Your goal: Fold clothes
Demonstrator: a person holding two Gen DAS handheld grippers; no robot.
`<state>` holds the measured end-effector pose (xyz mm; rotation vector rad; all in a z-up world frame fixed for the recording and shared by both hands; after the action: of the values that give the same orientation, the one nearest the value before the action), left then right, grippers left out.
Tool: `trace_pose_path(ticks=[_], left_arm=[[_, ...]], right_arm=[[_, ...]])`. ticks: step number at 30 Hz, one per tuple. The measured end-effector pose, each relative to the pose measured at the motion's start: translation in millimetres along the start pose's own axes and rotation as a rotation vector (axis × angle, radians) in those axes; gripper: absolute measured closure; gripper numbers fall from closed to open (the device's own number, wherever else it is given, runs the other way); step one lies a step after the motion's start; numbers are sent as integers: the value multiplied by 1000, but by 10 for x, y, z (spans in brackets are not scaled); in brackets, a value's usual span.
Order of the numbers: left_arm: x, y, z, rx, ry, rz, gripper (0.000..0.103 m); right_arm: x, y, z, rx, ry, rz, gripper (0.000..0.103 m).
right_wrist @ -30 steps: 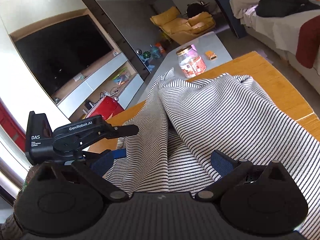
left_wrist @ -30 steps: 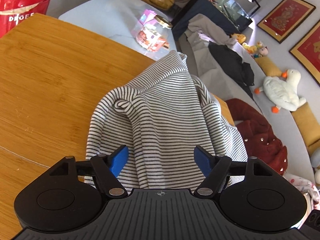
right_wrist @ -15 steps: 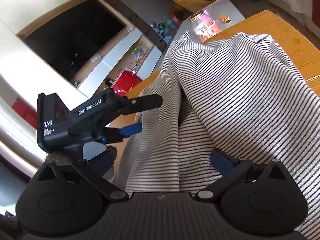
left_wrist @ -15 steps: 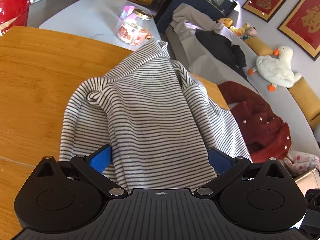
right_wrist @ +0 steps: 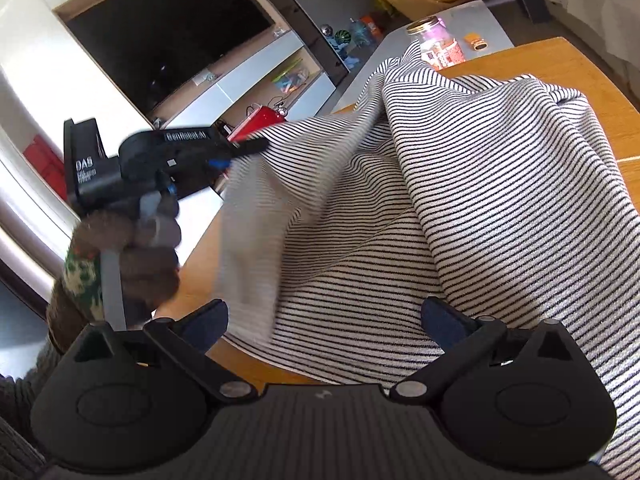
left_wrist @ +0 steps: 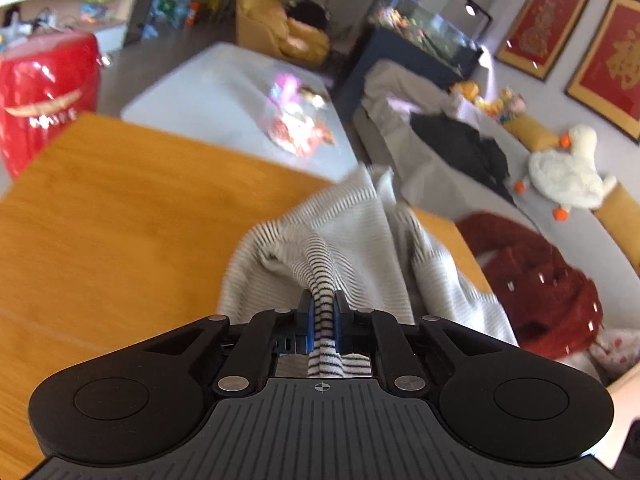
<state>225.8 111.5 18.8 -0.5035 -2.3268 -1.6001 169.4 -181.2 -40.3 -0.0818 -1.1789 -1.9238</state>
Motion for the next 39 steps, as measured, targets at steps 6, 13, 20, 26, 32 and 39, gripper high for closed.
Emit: trace_pose_path(ticks=[6, 13, 20, 26, 32, 39], left_arm=[[86, 392, 605, 52, 123, -46, 91], [302, 223, 859, 5, 104, 28, 55], [594, 241, 626, -112, 37, -59, 17], [405, 254, 260, -236, -58, -65, 8], [-58, 133, -169, -226, -194, -57, 4], [-483, -445, -760, -342, -374, -53, 2]], right_arm=[[-22, 136, 285, 193, -93, -10, 0], [-588, 662, 800, 740, -339, -186, 9], [-1448, 815, 637, 954, -422, -23, 87], [-1318, 1731, 83, 810, -652, -187, 91], [-1411, 1773, -446, 716, -728, -137, 91], [-933, 1672, -550, 558, -653, -166, 66]])
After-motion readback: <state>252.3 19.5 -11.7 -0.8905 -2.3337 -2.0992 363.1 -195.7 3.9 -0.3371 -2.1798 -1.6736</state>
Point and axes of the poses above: each gripper's, at about its wrist camera, not at the fingertips, and x roughly against the way its jaws point, z to its left, y to its top, the point moved 1 cm from there along -x, roughly the way its jaws point, and after that the axes turned 9 degrees about -z, right-handed, at the moved point
